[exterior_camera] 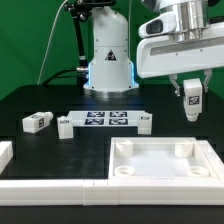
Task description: Assemble one leg
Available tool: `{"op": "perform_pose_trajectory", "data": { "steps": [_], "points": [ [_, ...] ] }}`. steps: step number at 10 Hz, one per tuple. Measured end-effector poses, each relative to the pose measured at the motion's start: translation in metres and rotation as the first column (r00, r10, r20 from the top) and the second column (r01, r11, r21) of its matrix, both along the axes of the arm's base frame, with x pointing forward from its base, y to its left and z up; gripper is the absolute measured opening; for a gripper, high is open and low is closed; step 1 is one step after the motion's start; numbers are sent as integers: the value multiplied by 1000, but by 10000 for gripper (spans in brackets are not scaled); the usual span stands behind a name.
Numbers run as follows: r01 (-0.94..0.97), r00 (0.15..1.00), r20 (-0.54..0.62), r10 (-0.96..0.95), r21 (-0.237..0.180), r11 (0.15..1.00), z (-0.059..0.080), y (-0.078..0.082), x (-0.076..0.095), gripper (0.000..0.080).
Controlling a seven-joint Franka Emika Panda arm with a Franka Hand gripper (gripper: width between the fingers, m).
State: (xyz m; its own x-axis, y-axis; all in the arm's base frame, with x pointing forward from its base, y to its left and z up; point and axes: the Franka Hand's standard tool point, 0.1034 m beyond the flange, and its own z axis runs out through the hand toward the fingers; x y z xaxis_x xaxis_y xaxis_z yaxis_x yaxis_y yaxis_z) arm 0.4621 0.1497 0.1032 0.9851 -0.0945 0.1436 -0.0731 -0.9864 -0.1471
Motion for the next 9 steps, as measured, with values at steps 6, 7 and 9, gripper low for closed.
{"op": "perform_pose_trajectory", "data": {
  "steps": [6,7,9],
  "points": [
    [-132,991,-12,132,-32,991,-4,-23,39,291],
    [-154,988,-5,154,-33,987,-2,-29,56,291],
    [-160,987,-2,160,-32,987,-2,-30,64,291]
  ]
}}
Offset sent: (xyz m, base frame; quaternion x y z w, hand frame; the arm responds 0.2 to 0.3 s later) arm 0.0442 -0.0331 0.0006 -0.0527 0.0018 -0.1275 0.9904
